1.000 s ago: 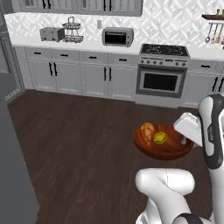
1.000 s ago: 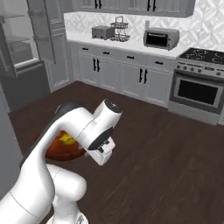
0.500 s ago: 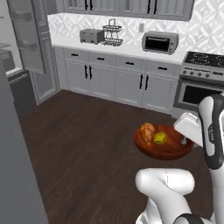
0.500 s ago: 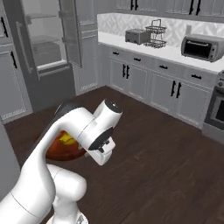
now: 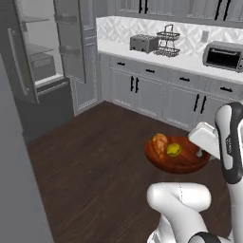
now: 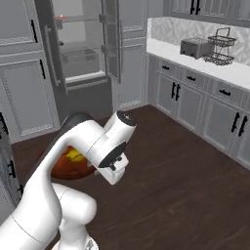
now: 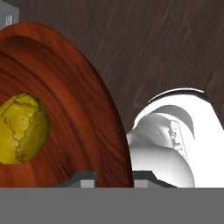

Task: Pick the chicken drumstick and lemon from their plates and place them in the bowl. Then put the bowl in the fridge.

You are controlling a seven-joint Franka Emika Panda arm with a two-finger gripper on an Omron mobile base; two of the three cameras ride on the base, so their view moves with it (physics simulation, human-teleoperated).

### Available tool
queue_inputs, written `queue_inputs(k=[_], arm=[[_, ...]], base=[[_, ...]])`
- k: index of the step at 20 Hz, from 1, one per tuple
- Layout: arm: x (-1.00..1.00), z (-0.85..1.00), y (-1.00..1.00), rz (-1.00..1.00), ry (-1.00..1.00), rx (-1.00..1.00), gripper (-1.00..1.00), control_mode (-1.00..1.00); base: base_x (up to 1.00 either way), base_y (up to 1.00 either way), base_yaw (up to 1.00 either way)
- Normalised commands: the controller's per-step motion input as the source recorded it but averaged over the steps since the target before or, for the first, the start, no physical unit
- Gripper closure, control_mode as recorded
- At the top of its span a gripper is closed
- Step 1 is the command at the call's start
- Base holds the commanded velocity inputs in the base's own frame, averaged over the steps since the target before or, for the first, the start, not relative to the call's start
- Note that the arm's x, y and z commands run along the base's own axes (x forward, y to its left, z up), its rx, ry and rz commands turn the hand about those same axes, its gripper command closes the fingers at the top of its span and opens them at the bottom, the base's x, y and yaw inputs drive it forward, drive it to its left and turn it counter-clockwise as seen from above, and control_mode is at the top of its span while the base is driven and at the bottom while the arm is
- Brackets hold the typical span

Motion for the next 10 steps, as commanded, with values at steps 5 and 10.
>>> queue_inputs(k=[5, 10], arm=[[0.0, 0.0, 0.0, 0.0, 0.0, 0.0, 1.0, 1.0], [0.0, 0.0, 0.0, 0.0, 0.0, 0.0, 1.0, 1.0]], base=[[1.0, -0.28, 0.38], [1.0, -0.36, 0.36]])
